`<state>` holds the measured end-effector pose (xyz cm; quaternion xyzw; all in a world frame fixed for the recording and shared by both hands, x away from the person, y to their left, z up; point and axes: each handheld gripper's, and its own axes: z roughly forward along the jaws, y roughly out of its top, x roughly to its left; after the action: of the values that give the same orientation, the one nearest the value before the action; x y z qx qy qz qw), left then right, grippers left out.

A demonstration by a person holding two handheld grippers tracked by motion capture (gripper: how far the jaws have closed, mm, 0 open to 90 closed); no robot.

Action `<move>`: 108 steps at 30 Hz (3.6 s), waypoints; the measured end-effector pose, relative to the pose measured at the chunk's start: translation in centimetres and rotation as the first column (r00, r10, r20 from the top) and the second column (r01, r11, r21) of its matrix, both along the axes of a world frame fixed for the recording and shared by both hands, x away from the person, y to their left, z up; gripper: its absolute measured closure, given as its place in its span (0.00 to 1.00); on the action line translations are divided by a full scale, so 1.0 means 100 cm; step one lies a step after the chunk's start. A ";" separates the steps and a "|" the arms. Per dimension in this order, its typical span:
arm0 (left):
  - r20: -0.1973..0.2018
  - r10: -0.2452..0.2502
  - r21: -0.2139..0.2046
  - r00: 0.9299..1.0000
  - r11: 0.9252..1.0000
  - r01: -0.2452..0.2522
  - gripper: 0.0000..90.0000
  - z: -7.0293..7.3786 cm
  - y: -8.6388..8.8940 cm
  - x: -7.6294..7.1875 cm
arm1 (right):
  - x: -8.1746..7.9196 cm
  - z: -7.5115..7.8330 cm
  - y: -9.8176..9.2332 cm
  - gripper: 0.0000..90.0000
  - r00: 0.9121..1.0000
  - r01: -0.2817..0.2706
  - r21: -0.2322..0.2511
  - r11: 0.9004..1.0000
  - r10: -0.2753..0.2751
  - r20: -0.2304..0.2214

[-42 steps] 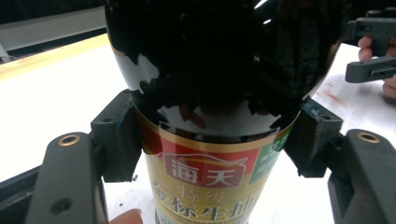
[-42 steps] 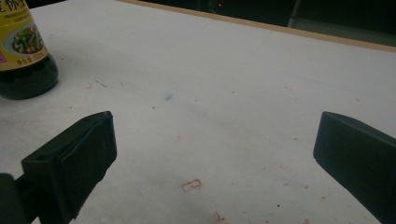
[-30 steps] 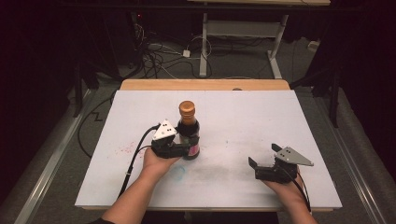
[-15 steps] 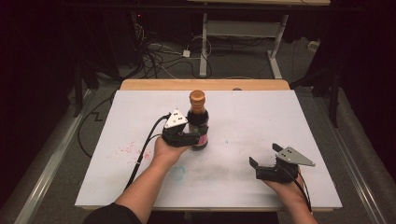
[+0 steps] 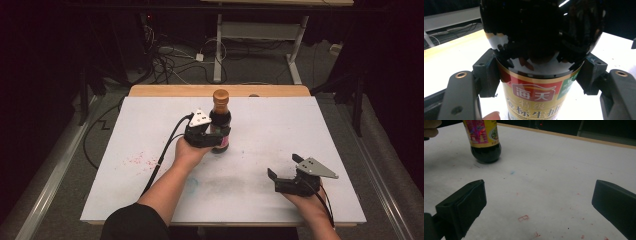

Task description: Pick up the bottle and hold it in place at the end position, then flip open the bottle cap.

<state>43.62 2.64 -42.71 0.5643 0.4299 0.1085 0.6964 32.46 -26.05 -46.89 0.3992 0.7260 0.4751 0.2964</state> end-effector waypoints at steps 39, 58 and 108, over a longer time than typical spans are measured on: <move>0.019 -0.012 -0.012 1.000 1.000 0.012 0.32 -0.011 -0.003 0.006 | 0.001 0.000 0.005 0.00 0.999 -0.036 0.006 0.999 0.036 -0.017; 0.020 -0.008 -0.015 1.000 1.000 0.008 0.32 -0.011 -0.004 0.005 | 0.026 0.010 0.029 0.22 0.994 -0.096 0.043 0.994 0.098 -0.056; 0.019 0.001 -0.004 1.000 1.000 -0.001 0.32 -0.011 -0.004 0.003 | 0.071 0.088 0.075 1.00 0.978 -0.206 0.070 0.976 0.204 0.040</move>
<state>43.96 2.21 -43.79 0.5615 0.4239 0.1135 0.7015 39.61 -18.59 -38.06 0.3250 0.7403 0.5361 0.2428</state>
